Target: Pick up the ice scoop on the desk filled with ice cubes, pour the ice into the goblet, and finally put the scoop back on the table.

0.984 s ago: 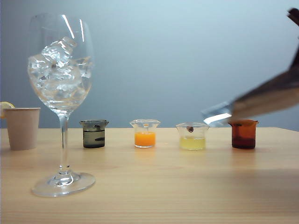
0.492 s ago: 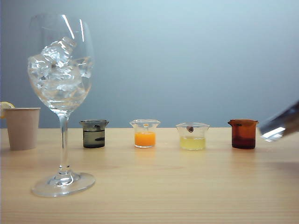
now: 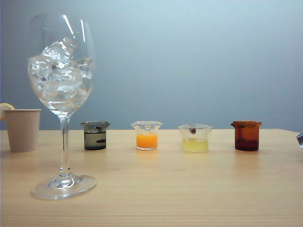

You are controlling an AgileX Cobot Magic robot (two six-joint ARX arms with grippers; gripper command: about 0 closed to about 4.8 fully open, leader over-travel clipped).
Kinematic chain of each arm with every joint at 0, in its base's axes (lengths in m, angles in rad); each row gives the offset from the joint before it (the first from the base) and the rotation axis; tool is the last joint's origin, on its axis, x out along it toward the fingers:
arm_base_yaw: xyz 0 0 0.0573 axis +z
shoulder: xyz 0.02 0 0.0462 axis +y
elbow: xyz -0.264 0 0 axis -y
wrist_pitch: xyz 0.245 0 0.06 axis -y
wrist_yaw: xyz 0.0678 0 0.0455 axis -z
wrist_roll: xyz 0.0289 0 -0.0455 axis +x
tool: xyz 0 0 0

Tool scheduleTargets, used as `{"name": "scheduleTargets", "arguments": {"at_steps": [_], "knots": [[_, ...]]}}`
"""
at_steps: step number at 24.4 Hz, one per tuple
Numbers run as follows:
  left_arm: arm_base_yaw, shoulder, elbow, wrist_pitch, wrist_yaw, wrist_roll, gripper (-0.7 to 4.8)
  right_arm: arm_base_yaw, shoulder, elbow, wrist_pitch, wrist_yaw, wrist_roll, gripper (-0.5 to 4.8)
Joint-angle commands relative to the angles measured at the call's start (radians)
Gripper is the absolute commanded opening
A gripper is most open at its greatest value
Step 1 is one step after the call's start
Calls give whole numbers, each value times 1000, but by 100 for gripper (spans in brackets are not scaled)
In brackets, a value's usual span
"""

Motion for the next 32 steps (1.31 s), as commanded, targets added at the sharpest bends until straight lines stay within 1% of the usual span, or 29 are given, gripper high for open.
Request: {"name": "scheduleTargets", "arguments": {"at_steps": [1,4,11,17,20,25,32], "knots": [[1,-2,5,5,4,3,-5,-2,32,5,61,-49,5,-5],[1,-2,5,4,4,0,-5,-2,74,5,106,-72,5,-5],[1,-2,5,-4,4,0,-5,-2,178,5,243,-69,10,-5],[1,-2,5,-2,4,0,-5,-6,270,5,303,-13,11,-5],[1,-2,5,-2,4,0,-5,-6,295,5,342,-11,13,-5],[1,-2,5,-2,4,0,-5,-6,305,5,379,53,42,-5],[1,-2,5,-2,3,0,-5,-6,305,5,415,95,42,-5]]}}
